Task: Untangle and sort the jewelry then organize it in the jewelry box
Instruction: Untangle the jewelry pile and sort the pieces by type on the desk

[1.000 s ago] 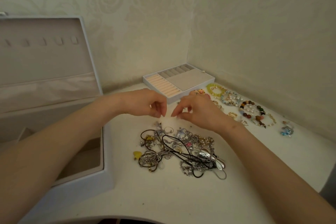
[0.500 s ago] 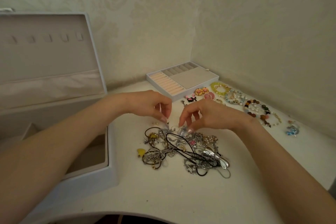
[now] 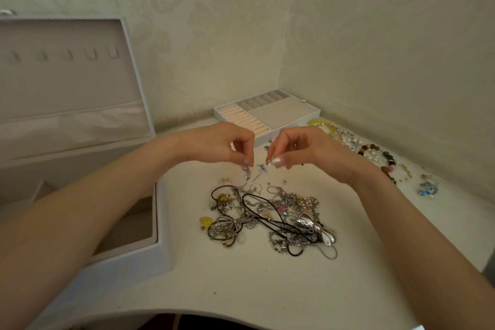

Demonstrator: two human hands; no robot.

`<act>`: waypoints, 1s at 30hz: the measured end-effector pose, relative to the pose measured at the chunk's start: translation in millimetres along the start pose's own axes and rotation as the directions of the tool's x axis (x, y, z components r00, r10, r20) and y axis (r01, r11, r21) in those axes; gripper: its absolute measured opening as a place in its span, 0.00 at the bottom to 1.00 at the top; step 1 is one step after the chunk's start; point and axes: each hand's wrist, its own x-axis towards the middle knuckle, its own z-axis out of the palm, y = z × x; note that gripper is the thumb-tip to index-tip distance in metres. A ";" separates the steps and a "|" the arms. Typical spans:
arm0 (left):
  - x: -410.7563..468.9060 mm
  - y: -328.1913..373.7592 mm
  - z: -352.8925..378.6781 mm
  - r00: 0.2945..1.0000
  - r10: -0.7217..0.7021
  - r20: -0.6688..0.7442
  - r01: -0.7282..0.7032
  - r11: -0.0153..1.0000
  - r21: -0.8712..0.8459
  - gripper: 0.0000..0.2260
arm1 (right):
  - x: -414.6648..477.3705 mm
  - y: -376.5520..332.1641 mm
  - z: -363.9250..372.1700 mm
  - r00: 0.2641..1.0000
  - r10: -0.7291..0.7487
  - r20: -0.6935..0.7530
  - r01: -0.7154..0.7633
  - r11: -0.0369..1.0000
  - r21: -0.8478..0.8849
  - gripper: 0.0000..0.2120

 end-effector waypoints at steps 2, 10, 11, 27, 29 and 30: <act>-1.4 2.1 -2.0 1.000 -0.012 0.001 0.012 0.998 -0.068 0.04 | -0.6 -0.8 0.2 1.000 -0.015 -0.014 0.015 0.999 0.031 0.07; -1.0 7.9 -2.1 0.997 -0.004 -0.077 -0.015 0.972 -0.234 0.03 | 2.2 3.6 -6.2 0.984 -0.029 -0.175 0.050 0.992 0.118 0.03; -0.3 9.0 -1.7 0.994 0.000 -0.109 -0.026 0.971 -0.237 0.03 | 1.8 3.4 -7.5 0.980 -0.025 -0.196 0.049 0.991 0.120 0.02; 50.4 69.6 32.5 0.959 0.144 -0.243 -0.153 0.988 -0.015 0.05 | -35.7 2.7 -48.3 0.946 0.074 -0.316 -0.143 0.969 -0.201 0.11; 56.2 77.6 39.2 0.961 0.137 -0.242 -0.165 0.981 -0.099 0.06 | -45.1 3.1 -54.3 0.942 0.076 -0.327 -0.158 0.960 -0.233 0.12; 58.5 80.2 41.9 0.963 0.130 -0.235 -0.167 0.976 -0.142 0.07 | -48.5 3.5 -57.6 0.940 0.075 -0.332 -0.162 0.957 -0.242 0.12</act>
